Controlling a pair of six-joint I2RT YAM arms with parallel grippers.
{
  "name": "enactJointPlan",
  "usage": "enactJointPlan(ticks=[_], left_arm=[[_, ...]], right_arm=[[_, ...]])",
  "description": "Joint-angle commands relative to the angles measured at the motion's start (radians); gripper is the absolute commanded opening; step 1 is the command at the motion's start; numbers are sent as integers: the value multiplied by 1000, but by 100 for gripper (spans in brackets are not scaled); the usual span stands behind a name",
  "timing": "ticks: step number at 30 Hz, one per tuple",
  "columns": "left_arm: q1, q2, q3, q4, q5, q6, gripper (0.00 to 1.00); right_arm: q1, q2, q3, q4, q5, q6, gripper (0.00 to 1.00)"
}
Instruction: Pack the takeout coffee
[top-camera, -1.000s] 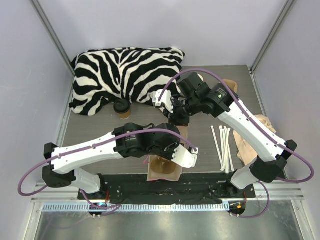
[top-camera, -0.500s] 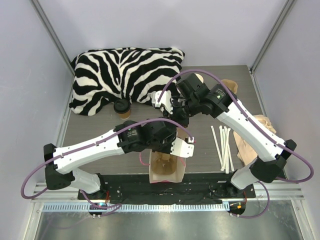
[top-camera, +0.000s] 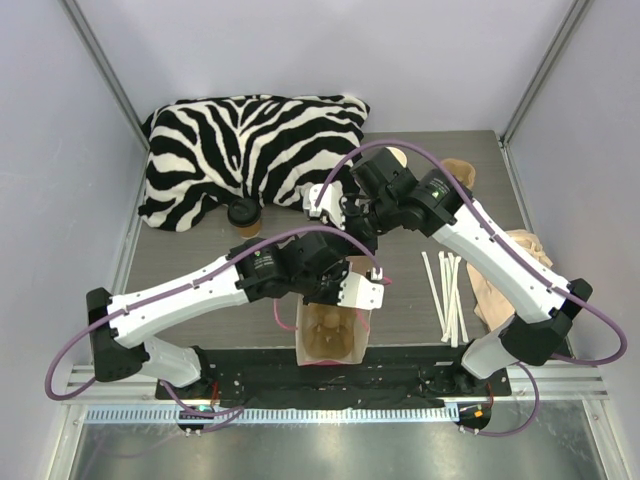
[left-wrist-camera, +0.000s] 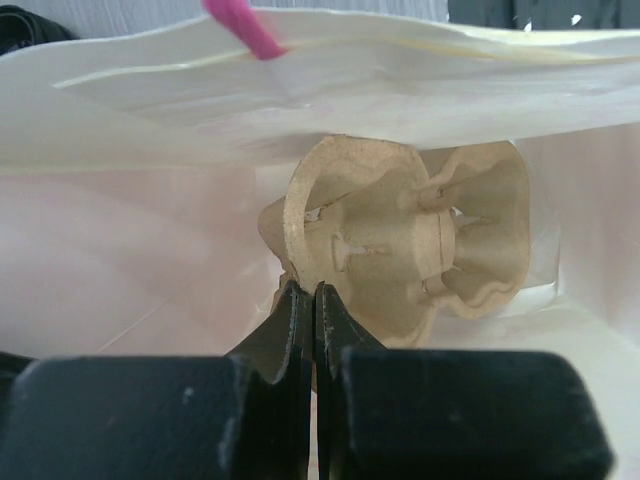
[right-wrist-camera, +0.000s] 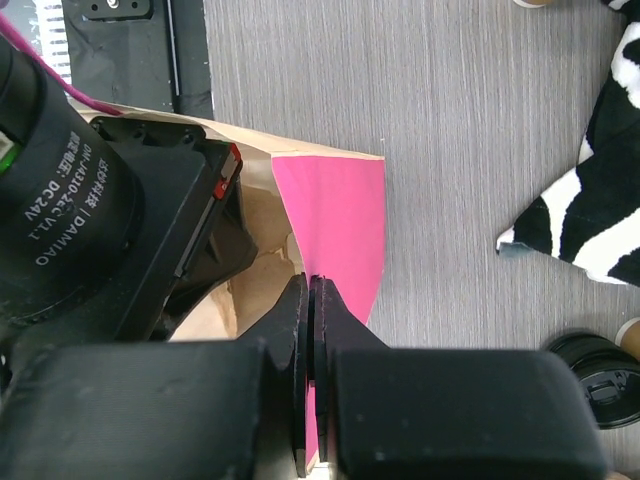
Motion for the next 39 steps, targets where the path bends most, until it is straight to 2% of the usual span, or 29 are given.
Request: enactJointPlan(ticks=[1, 14, 17, 21, 23, 24, 32, 39], left_arm=[[20, 9, 66, -21, 77, -32, 0], [51, 33, 17, -2, 75, -35, 1], [54, 33, 2, 12, 67, -33, 10], [56, 26, -1, 28, 49, -32, 31], [56, 15, 0, 45, 38, -29, 36], [56, 10, 6, 47, 34, -27, 43], [31, -30, 57, 50, 8, -38, 56], [-145, -123, 34, 79, -132, 28, 64]], right_arm=[[5, -27, -3, 33, -21, -10, 1], [5, -29, -15, 36, -19, -16, 1], [5, -27, -17, 35, -16, -16, 1], [5, -29, -24, 35, -16, -18, 1], [5, -31, -31, 35, -12, -19, 1], [5, -31, -32, 35, -10, -19, 1], [5, -24, -50, 39, 5, -18, 1], [1, -18, -50, 56, 34, -1, 1]])
